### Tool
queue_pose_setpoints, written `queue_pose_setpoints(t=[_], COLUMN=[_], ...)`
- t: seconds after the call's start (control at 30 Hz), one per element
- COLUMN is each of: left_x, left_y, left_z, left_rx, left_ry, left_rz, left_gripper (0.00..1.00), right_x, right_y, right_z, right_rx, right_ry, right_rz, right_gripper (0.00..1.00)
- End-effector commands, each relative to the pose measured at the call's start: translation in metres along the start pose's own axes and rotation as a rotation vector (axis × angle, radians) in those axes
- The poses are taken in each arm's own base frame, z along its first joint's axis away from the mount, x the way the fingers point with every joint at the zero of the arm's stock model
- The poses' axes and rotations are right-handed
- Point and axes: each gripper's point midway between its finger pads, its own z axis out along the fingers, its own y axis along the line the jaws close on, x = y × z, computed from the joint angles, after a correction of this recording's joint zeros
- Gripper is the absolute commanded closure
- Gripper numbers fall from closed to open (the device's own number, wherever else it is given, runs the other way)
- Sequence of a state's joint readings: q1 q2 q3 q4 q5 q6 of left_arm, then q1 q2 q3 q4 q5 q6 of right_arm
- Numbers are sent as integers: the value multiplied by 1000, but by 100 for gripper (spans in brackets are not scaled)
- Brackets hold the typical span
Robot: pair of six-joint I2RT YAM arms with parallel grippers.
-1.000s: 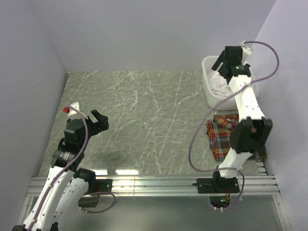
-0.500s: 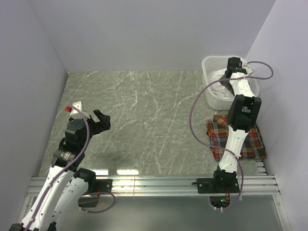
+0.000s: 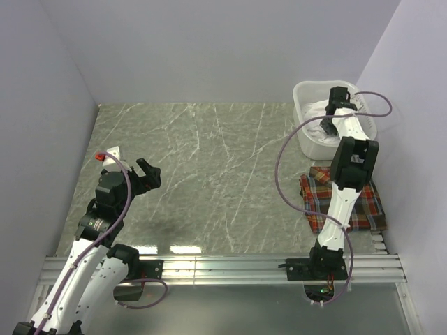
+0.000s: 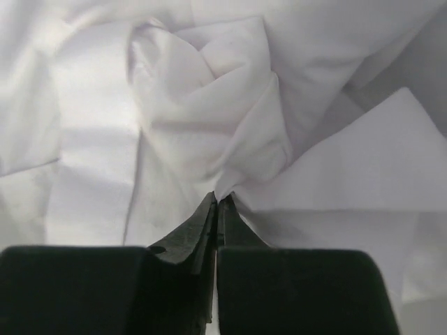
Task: Fold and stack the long sleeve shirts
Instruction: Grab the shirt from the pile, then move the shirt to the center of the board
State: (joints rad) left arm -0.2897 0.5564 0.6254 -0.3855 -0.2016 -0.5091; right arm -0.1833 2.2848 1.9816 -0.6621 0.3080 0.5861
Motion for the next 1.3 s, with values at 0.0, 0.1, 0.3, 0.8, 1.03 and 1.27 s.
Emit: queue_pose_setpoints(t=[0.0,0.1,0.3,0.8,1.03,1.27], left_x=[-7,-8,-11,-17,-21,-27], left_y=[-7,-7,-5,2,3,9], left_z=[1,0,-2,-7,-11,-15], left_rx=[32,31,22,-11,-20,-46], left_ry=[-27,-29,-40,-73,-96,-127], left_rz=[12,10,6,-8,-18,-34], left_gripper=[1,1,1,1,1,1], right_x=[-107,-146,-189,-72,26,153], right_y=[26,37,62,153,205,279], right_z=[-119,-193,-360,-723,-773,-693], right_rx=[-157,-214,-384,-1379,-1657,-1636], right_ry=[-347,-519,-841,-1285,-1244,-928], right_rz=[45,22,-15,-284,-367,-556], right_gripper=[100,100,100,100,100,68])
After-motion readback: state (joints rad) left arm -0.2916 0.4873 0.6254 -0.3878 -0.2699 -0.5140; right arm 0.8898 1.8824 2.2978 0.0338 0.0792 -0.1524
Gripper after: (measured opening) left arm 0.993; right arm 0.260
